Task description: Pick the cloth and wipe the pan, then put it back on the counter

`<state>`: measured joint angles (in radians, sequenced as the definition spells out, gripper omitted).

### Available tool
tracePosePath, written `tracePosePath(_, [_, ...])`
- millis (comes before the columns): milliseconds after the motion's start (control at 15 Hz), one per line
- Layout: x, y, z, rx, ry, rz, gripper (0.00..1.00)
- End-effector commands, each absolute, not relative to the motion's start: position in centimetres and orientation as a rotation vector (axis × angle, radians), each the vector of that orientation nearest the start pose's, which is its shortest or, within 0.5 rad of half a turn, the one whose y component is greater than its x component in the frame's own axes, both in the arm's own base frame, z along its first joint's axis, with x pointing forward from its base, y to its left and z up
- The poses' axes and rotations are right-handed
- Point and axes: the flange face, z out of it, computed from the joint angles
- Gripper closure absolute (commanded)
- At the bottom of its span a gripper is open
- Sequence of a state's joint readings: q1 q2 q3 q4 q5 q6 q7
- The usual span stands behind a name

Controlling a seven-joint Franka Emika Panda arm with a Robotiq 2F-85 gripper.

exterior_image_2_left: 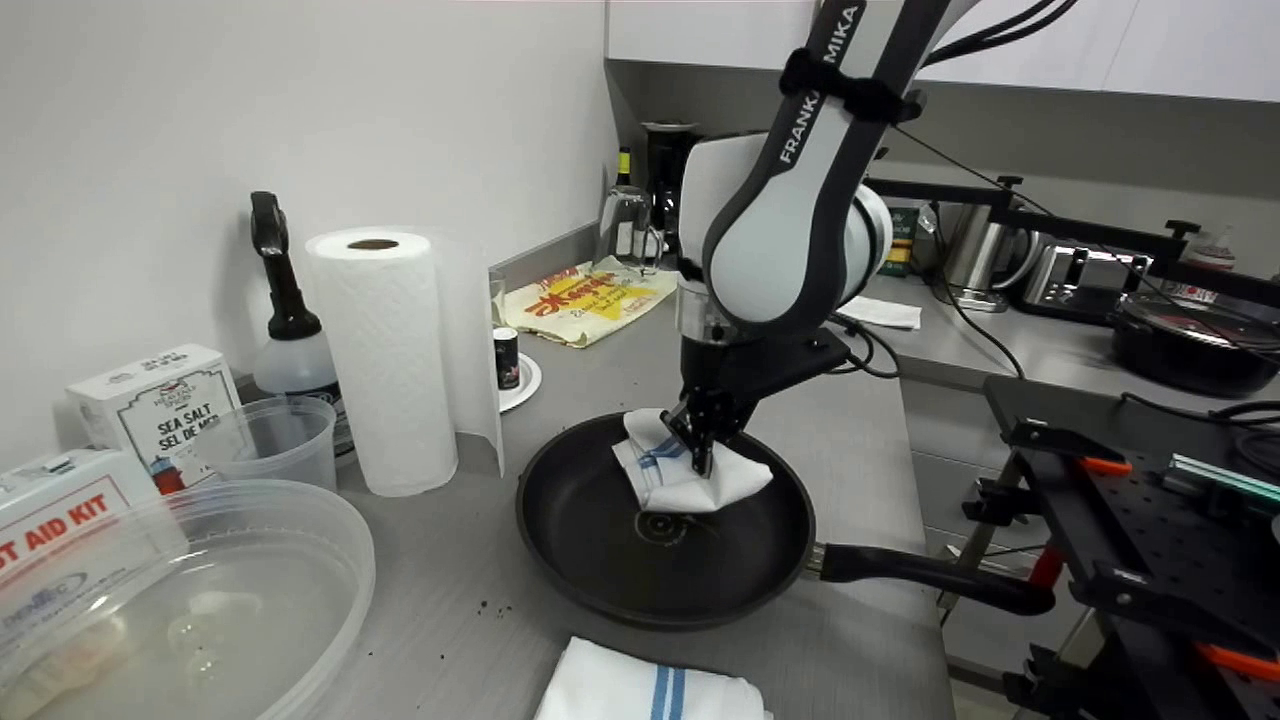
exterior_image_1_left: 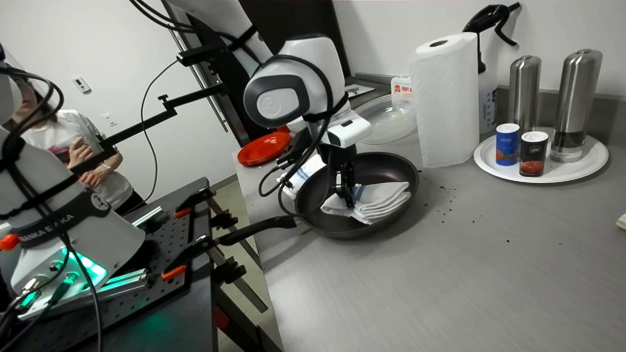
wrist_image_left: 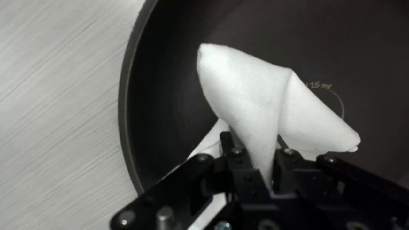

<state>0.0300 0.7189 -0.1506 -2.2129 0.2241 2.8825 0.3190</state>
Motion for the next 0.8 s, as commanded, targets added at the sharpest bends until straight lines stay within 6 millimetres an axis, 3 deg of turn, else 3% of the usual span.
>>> tracePosePath(0, [51.1, -8.5, 4.4, -3.129, 0.995, -0.055, 0.96])
tracePosePath(733, [51.2, -9.2, 2.1, -3.280, 1.043, -0.150, 0.96])
